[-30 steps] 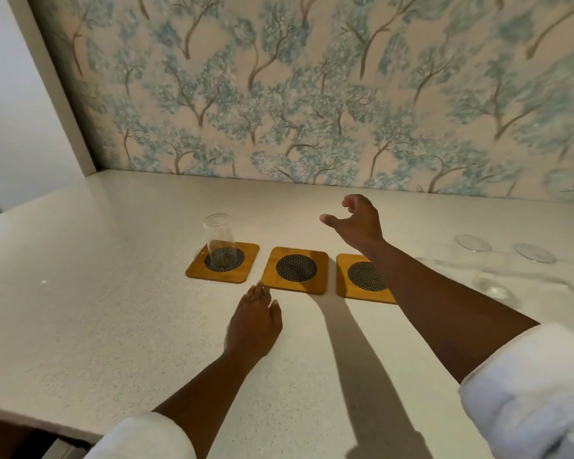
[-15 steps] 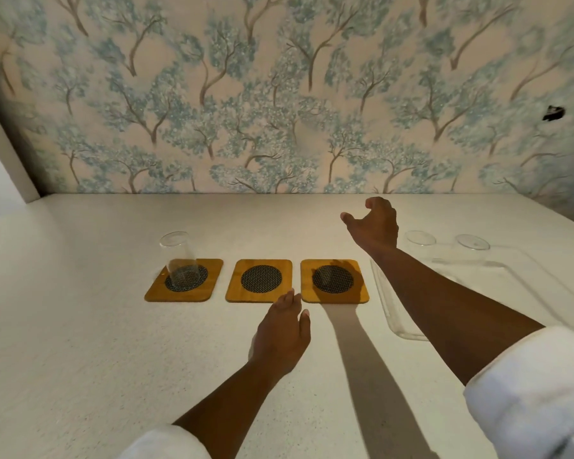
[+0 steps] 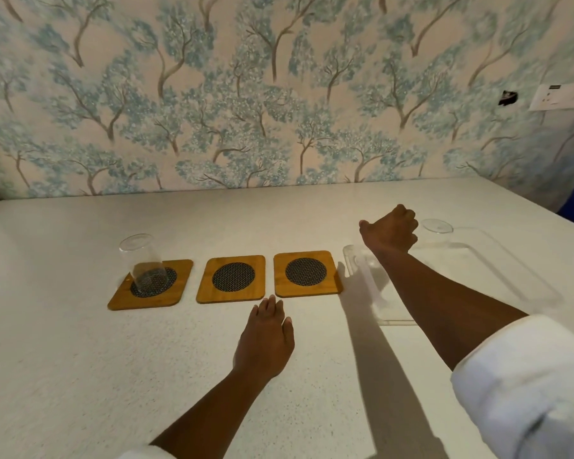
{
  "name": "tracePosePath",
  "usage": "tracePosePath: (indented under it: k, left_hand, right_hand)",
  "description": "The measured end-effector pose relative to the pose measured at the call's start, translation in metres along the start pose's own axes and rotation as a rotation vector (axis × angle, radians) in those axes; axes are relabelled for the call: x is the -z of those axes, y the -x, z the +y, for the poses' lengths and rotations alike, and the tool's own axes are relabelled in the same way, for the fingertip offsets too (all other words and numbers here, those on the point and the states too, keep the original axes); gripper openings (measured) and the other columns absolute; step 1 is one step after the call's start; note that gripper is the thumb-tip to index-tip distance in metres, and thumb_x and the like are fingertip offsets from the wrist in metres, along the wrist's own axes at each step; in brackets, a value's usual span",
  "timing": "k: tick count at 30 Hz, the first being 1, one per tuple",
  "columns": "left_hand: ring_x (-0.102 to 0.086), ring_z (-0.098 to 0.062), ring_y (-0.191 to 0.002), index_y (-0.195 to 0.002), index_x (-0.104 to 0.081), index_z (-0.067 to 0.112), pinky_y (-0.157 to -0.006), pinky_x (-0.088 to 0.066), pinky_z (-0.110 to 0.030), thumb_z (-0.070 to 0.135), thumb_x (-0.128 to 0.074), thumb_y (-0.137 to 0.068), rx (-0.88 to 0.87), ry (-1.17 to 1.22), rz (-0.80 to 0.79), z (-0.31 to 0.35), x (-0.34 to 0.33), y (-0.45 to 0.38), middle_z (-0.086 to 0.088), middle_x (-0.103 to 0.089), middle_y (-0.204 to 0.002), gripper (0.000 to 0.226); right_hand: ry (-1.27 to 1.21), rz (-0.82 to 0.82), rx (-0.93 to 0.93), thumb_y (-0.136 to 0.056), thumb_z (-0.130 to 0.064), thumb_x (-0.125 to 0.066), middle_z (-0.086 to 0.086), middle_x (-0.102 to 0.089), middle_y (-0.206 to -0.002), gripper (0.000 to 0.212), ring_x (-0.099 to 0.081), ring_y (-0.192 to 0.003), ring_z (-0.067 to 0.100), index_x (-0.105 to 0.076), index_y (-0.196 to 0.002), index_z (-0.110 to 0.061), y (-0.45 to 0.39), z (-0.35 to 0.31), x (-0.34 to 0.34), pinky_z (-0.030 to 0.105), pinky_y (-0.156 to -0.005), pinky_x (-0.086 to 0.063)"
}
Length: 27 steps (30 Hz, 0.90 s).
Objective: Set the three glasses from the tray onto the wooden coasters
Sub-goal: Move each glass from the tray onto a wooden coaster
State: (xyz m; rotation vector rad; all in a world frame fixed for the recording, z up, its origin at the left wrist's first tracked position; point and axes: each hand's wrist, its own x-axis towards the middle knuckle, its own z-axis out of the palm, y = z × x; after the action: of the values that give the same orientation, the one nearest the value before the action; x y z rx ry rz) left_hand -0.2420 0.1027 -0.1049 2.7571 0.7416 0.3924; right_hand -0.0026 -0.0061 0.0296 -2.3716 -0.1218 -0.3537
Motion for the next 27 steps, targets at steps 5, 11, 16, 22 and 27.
tracePosePath:
  k: [5,11,16,22,27]
  left_hand:
    - [-0.007,-0.017,-0.148,-0.151,-0.019,0.019,-0.119,-0.003,-0.031,0.042,-0.018,-0.101,-0.013,0.005,-0.025,-0.003,-0.003,0.000,0.000,-0.012,-0.161,0.055]
    - [0.002,-0.014,-0.148,-0.152,-0.012,0.019,-0.113,0.011,-0.026,0.041,-0.015,-0.102,-0.016,-0.013,-0.031,-0.001,-0.002,0.001,0.002,-0.004,-0.161,0.055]
    - [0.001,-0.014,-0.148,-0.152,-0.013,0.020,-0.114,0.009,-0.026,0.041,-0.016,-0.101,-0.010,-0.004,-0.033,0.000,0.000,0.002,0.002,-0.005,-0.161,0.054]
    - [0.002,-0.013,-0.148,-0.152,-0.012,0.022,-0.113,0.009,-0.025,0.042,-0.015,-0.101,-0.002,-0.008,-0.040,-0.001,-0.001,0.002,0.004,-0.003,-0.161,0.055]
    - [0.000,-0.014,-0.148,-0.152,-0.014,0.022,-0.113,0.008,-0.025,0.042,-0.016,-0.101,0.000,0.005,-0.034,0.001,0.000,0.003,0.004,-0.005,-0.161,0.055]
  right_hand:
    - [-0.040,-0.078,-0.027,-0.079,-0.033,-0.072,0.019,-0.044,-0.136,0.072,-0.043,-0.126,0.037,-0.037,-0.132,0.001,-0.005,0.018,-0.005,0.048,-0.096,-0.043]
    - [-0.092,-0.127,0.014,-0.082,-0.027,-0.071,0.021,-0.044,-0.137,0.070,-0.047,-0.126,0.039,-0.037,-0.137,-0.001,-0.007,0.036,-0.010,0.045,-0.098,-0.044]
    - [-0.159,-0.082,0.030,-0.080,-0.028,-0.075,0.021,-0.047,-0.136,0.075,-0.048,-0.126,0.039,-0.036,-0.139,-0.003,-0.008,0.039,-0.012,0.045,-0.100,-0.043]
    - [-0.231,0.076,0.144,-0.074,-0.039,-0.075,0.015,-0.053,-0.132,0.078,-0.048,-0.123,0.036,-0.040,-0.135,-0.005,-0.010,0.010,-0.001,0.048,-0.099,-0.044]
    - [-0.329,0.084,0.214,-0.068,-0.045,-0.077,0.010,-0.057,-0.126,0.071,-0.053,-0.115,0.031,-0.051,-0.123,-0.008,-0.003,-0.023,0.002,0.044,-0.093,-0.048]
